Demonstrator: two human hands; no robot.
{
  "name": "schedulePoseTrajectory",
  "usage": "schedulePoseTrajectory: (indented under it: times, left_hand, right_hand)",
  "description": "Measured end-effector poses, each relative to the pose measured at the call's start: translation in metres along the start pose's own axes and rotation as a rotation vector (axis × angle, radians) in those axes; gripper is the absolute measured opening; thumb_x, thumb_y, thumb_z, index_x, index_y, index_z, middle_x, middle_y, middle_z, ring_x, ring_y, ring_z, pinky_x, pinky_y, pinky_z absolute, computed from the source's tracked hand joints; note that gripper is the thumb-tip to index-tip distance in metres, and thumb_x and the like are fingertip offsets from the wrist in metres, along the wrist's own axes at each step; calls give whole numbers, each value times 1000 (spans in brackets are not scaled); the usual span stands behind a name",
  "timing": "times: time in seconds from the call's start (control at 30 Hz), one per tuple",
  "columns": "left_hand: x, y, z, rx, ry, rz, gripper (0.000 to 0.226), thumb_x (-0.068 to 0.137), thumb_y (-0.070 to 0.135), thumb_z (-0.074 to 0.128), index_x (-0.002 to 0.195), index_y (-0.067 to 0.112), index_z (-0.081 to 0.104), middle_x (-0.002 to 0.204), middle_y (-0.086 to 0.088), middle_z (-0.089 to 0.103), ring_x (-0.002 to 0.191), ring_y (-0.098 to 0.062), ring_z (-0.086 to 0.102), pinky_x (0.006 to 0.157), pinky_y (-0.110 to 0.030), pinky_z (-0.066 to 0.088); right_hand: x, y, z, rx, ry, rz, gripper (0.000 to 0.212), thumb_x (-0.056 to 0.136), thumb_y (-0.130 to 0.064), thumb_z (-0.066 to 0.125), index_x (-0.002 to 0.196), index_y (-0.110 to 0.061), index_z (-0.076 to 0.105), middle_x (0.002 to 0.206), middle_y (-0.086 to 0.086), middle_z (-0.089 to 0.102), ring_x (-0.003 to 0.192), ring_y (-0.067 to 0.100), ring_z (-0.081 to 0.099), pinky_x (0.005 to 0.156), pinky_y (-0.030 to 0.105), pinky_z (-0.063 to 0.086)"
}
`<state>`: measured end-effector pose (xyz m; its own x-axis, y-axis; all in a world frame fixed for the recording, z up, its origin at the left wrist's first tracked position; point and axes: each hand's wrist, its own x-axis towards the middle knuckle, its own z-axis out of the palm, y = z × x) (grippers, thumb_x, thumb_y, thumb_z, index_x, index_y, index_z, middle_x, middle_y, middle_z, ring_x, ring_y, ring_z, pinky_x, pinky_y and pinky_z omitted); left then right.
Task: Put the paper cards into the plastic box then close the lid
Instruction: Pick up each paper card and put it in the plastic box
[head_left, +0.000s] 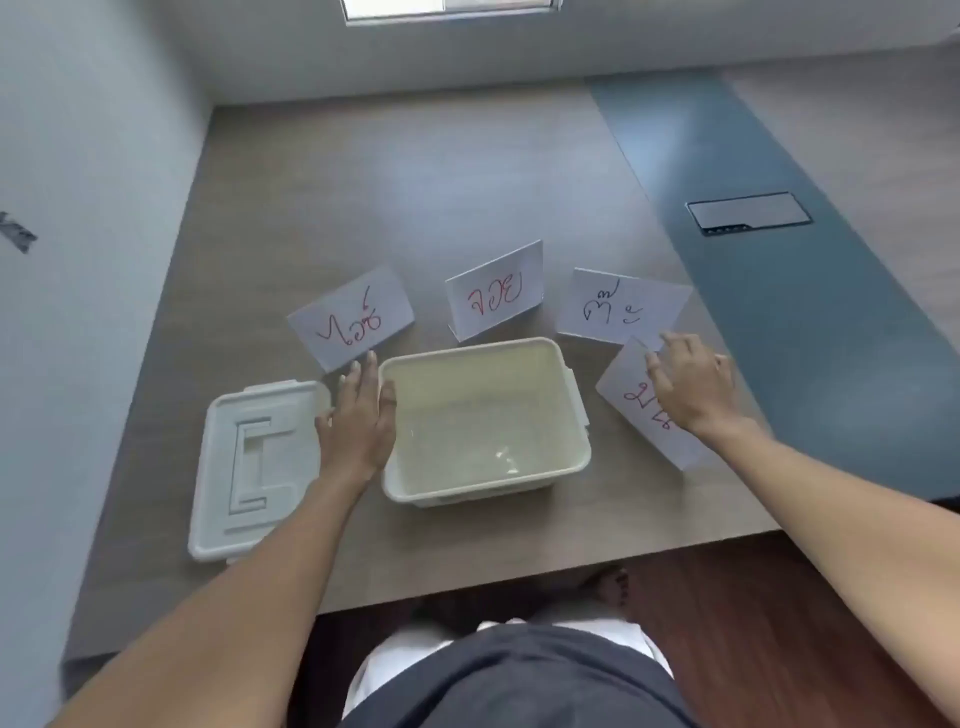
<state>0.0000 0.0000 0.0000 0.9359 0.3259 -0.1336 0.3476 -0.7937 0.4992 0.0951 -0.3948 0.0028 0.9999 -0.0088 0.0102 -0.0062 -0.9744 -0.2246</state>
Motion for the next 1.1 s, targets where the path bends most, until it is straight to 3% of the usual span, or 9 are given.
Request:
schedulePoseTrajectory:
  times: [0.13,0.23,0.37,0.5,0.63,0.73,0.87,0.97,1.1]
  left_hand:
    - [-15,-7,6,-251,-48,-99,55,104,45,20,157,35,11,163,7,18,150,-13,17,117,-49,16]
    - [-19,-6,7,-469,-52,-20,54,105,30,27,157,35,14,160,12,25,143,-3,23,118,-33,19]
    - [-26,2,8,-513,-64,-57,54,105,26,24,155,44,12,150,23,26,130,7,23,107,-20,18]
    - [-27,7,9,-580,-51,-90,51,107,28,23,155,43,15,141,23,30,123,11,26,97,-4,17]
    - [-24,6,9,-592,-41,-79,52,106,26,24,155,41,17,155,11,29,126,11,25,103,-12,17]
    - [-22,11,6,-605,-34,-90,53,105,22,25,156,37,19,157,8,29,124,11,25,102,-13,17]
    - [-23,18,3,-598,-30,-87,54,105,19,24,156,35,18,158,10,29,125,8,26,102,-14,17]
    - [-24,20,4,-589,-29,-72,54,105,20,22,157,35,17,161,16,21,144,-2,23,115,-23,17]
    - [-20,21,4,-592,-42,-66,54,105,23,20,156,37,16,162,18,19,148,-7,21,120,-30,17]
  right_hand:
    - [-24,8,12,8,-55,110,49,101,-37,41,141,-9,45,128,23,58,116,42,55,100,51,36]
    - [-30,9,16,26,-69,111,42,102,-30,41,138,-9,46,123,25,61,111,44,57,95,51,40]
    - [-24,7,11,88,-120,99,27,102,-26,43,121,-9,53,113,22,67,100,43,63,83,48,48]
    - [-24,-6,5,176,-34,29,26,104,-35,42,113,-16,57,107,17,67,96,43,63,80,48,48]
    - [-18,-33,-9,246,71,-64,28,103,-38,45,110,-15,61,102,16,69,93,42,64,78,48,50]
    - [-2,-61,-26,262,153,-157,30,101,-37,51,104,-11,66,99,16,72,89,42,66,68,39,45]
    - [12,-111,-51,336,262,-313,37,100,-45,50,111,-15,68,104,12,73,87,39,68,68,43,54]
    - [15,-144,-65,365,320,-461,35,100,-41,50,110,-14,69,100,9,72,82,37,68,65,43,55]
    - [10,-175,-70,291,268,-651,37,102,-38,43,118,-16,67,98,5,68,79,38,64,63,40,53]
